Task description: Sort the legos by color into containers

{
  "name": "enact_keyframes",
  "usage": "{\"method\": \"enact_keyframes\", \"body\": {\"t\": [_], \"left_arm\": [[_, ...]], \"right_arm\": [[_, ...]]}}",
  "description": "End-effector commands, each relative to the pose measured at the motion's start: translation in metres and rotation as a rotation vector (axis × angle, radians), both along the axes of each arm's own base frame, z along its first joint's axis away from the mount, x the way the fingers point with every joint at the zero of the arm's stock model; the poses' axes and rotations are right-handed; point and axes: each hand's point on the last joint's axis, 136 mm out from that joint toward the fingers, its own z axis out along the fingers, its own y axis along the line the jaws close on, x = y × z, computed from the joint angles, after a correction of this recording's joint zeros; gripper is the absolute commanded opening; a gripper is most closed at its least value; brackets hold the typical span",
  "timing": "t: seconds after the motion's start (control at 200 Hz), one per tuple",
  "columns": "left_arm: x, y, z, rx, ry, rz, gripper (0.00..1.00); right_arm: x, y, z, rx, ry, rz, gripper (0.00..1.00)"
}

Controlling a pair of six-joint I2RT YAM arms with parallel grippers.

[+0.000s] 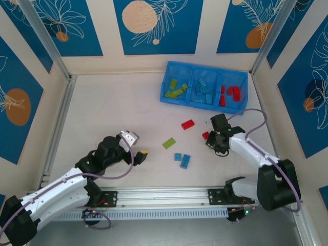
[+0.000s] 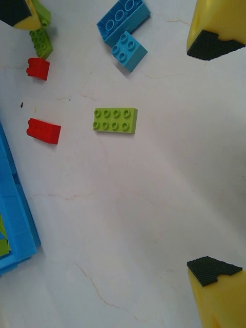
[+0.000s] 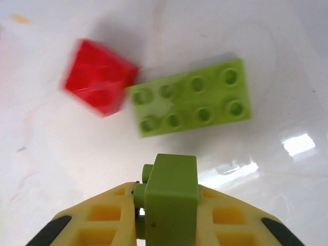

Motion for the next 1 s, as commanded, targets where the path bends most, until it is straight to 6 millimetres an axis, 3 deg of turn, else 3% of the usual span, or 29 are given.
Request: {"method": "enact_keyframes", "body": {"t": [0.0, 0.065, 0.155, 0.25, 0.3, 0.385, 0.395, 0.455, 0.48, 0.595, 0.71, 0.78, 0.91, 0.995], "left_arm": [[0.001, 0.000, 0.001, 0.009, -0.019, 0.000, 1.00], [0.001, 0.000, 0.001, 0.008, -0.020, 0.000, 1.00], [0.001, 0.000, 0.002, 0.005, -0.021, 0.000, 1.00], [0.001, 0.001, 0.000, 0.012, -0.022, 0.004, 1.00], [0.002, 0.002, 0.000, 0.014, -0.024, 0.009, 1.00], [0.003, 0.003, -0.001, 0.016, -0.027, 0.015, 1.00], [0.003, 0.003, -0.002, 0.016, -0.027, 0.016, 1.00], [0.003, 0.003, -0.002, 0.018, -0.030, 0.018, 1.00], [0.003, 0.003, -0.002, 0.018, -0.030, 0.019, 1.00], [0.004, 0.005, -0.003, 0.028, -0.036, 0.026, 1.00], [0.005, 0.006, -0.003, 0.032, -0.039, 0.032, 1.00], [0.005, 0.006, -0.004, 0.031, -0.037, 0.032, 1.00], [0.005, 0.003, -0.004, 0.026, -0.030, 0.023, 1.00], [0.003, 0.002, -0.002, 0.016, -0.028, 0.014, 1.00]], "right_arm": [[0.023, 0.032, 0.072, 0.037, -0.213, 0.113, 0.16], [0.042, 0.056, 0.113, 0.033, -0.344, 0.203, 0.17], [0.075, 0.091, 0.155, 0.014, -0.473, 0.348, 0.17], [0.121, 0.120, 0.174, -0.036, -0.544, 0.465, 0.17], [0.152, 0.127, 0.177, -0.093, -0.557, 0.485, 0.17], [0.206, 0.132, 0.162, -0.180, -0.490, 0.497, 0.17], [0.212, 0.133, 0.168, -0.184, -0.498, 0.495, 0.17], [0.246, 0.134, 0.148, -0.204, -0.433, 0.491, 0.17], [0.261, 0.135, 0.148, -0.197, -0.430, 0.482, 0.18], [0.303, 0.146, 0.130, -0.144, -0.379, 0.492, 0.29], [0.321, 0.165, 0.133, -0.139, -0.405, 0.575, 0.54], [0.319, 0.167, 0.143, -0.142, -0.412, 0.582, 0.60], [0.295, 0.158, 0.168, -0.126, -0.411, 0.535, 0.62], [0.264, 0.151, 0.180, -0.087, -0.432, 0.499, 0.64]]}}
